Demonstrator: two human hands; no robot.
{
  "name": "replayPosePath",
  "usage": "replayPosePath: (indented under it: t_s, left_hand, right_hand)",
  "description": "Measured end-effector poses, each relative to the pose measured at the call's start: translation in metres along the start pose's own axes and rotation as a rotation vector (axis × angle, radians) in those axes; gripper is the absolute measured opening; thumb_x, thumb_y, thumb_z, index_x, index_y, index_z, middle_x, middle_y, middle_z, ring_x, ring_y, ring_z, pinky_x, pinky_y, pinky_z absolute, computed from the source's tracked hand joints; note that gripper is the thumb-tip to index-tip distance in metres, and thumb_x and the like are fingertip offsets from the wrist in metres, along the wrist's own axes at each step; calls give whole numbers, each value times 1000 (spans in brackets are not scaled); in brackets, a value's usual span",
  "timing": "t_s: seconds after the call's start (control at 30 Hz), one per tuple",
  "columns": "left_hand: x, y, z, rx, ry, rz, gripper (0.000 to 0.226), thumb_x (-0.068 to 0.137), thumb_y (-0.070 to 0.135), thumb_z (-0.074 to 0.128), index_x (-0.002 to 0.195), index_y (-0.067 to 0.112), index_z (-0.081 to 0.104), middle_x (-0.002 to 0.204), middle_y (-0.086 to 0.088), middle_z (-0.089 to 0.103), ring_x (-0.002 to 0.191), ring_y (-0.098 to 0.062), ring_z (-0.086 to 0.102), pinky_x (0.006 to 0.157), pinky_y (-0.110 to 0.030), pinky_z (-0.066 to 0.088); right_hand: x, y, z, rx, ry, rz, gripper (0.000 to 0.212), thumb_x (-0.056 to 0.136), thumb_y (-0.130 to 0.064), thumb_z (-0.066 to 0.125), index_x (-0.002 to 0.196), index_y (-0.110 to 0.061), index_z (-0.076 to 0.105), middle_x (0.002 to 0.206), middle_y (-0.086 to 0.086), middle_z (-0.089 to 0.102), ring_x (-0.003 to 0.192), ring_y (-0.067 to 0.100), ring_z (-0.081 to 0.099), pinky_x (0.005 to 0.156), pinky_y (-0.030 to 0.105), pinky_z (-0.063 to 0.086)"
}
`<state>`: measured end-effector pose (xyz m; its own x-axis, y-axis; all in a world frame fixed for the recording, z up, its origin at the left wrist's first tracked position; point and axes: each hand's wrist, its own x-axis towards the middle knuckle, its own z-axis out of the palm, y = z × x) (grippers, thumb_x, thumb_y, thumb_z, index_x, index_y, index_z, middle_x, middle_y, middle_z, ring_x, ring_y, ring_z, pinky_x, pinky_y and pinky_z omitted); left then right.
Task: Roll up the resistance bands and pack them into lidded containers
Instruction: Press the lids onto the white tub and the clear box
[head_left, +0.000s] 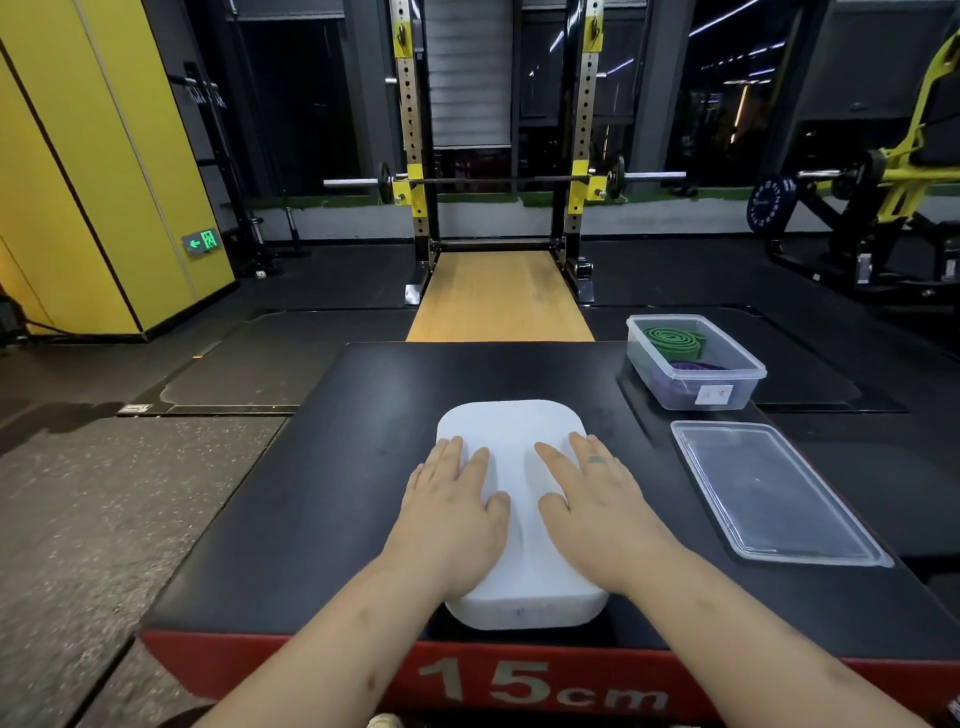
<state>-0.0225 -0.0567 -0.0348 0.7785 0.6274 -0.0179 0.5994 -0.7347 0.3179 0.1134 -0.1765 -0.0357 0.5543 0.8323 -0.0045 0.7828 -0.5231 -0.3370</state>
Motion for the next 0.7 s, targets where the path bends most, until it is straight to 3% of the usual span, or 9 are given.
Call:
replayPosePath:
  t_s: [0.2,0.53,0.7]
  left_hand:
    - [-14,9,-3,72,19,-28,60,107,41,20,163,20,11,171,-8,-6,157,-19,-12,127,-43,-6]
    - [-33,17,5,38,82,-34,59,106,40,20,162,20,15,172,-7,-1,157,-18,-9,127,-40,-7]
    - [-51,6,-1,86,32,1,62,104,54,20,162,33,10,171,0,-11,155,-15,-20,124,-48,-15]
  right_hand:
    - [-12,-5,-2,-51,53,12,64,102,-28,28,164,-32,11,172,11,3,159,23,-4,129,44,-3]
    - [-32,-14,-2,-37,15,-3,65,103,-36,31,164,-35,10,173,9,-4,159,21,-10,129,40,-3]
    - [-48,13,-11,-12,-54,-33,78,95,-71,33,162,-46,2,171,-5,-19,156,12,-23,128,39,-8]
